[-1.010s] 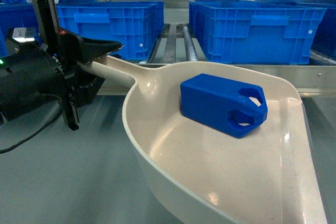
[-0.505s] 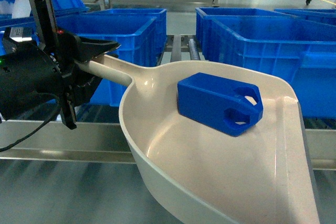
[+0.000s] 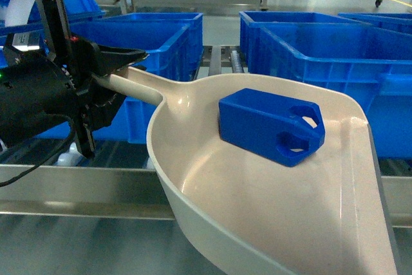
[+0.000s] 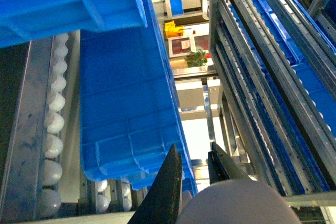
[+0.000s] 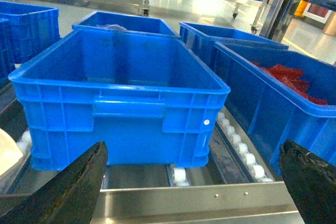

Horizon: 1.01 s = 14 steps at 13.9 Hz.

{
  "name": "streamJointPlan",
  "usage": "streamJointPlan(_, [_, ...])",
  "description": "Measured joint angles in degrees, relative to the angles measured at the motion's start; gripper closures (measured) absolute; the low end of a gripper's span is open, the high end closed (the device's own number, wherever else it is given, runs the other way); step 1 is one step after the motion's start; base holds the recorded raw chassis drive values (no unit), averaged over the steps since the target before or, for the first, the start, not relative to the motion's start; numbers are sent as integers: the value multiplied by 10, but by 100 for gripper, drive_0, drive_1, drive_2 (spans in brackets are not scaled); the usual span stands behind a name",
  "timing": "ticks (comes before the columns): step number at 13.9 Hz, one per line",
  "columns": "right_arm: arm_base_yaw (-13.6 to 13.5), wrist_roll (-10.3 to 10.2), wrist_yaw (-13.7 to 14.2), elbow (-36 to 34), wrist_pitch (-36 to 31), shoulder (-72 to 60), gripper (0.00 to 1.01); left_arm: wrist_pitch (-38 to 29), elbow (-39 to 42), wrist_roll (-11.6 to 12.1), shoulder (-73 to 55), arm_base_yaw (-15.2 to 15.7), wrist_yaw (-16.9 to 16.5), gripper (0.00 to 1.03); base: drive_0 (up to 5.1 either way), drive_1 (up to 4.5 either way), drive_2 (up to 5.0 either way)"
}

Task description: Place part in tray to right shelf

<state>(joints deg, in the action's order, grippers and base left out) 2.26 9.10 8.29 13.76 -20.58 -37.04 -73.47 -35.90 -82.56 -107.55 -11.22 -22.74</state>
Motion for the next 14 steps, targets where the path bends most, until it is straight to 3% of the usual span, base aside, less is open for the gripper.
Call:
streamJointPlan(7, [0, 0, 0, 0, 0, -1, 3, 1, 0, 0, 0, 0, 2, 90, -16, 387, -419])
streamJointPlan(14, [0, 0, 0, 0, 0, -1, 3, 1, 0, 0, 0, 0, 2, 90, 0, 0, 0])
